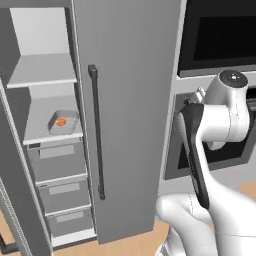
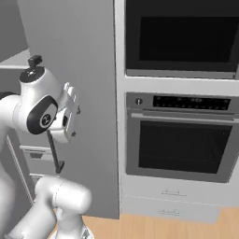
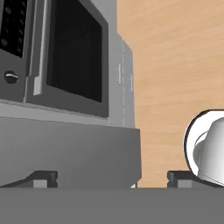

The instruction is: Take the meat container that has the shrimp and place it on the second highest rack of the freezer. Then take the vegetable container that has the mushroom and cucumber and place it on the highest rack of the freezer.

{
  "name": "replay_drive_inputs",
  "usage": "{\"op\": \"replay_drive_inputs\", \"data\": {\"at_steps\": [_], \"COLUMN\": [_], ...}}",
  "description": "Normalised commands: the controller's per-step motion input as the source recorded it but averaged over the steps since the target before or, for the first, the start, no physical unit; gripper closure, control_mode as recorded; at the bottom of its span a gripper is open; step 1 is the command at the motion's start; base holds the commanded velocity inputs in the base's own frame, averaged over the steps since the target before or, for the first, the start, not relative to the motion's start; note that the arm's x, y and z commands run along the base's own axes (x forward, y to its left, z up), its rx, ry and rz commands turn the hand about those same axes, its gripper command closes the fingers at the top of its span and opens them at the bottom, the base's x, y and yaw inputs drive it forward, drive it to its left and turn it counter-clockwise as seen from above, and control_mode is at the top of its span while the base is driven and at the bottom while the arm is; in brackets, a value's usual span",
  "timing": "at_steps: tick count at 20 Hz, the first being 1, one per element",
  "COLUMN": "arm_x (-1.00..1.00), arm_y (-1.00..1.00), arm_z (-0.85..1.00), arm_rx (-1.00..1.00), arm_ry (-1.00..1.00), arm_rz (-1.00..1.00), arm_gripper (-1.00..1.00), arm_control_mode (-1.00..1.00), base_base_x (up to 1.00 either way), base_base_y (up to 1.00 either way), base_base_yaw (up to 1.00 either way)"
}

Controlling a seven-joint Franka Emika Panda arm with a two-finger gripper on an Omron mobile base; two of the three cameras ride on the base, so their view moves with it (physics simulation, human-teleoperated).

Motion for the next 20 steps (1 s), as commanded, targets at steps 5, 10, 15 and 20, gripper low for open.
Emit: {"op": "replay_drive_inputs", "data": {"at_steps": [5, 10, 15, 20], "arm_x": [0.00, 0.00, 0.00, 0.00], "arm_y": [0.00, 0.00, 0.00, 0.00], "arm_z": [0.00, 0.00, 0.00, 0.00], "arm_rx": [0.00, 0.00, 0.00, 0.00], "arm_ry": [0.00, 0.00, 0.00, 0.00], "arm_rz": [0.00, 0.00, 0.00, 0.00], "arm_gripper": [-1.00, -1.00, -1.00, -1.00], "arm_control_mode": [1.00, 1.00, 1.00, 1.00], "base_base_x": [0.15, 0.20, 0.21, 0.31], "base_base_y": [-1.00, -1.00, -1.00, -1.00], "base_base_yaw": [0.00, -0.02, -0.01, -0.01]}}
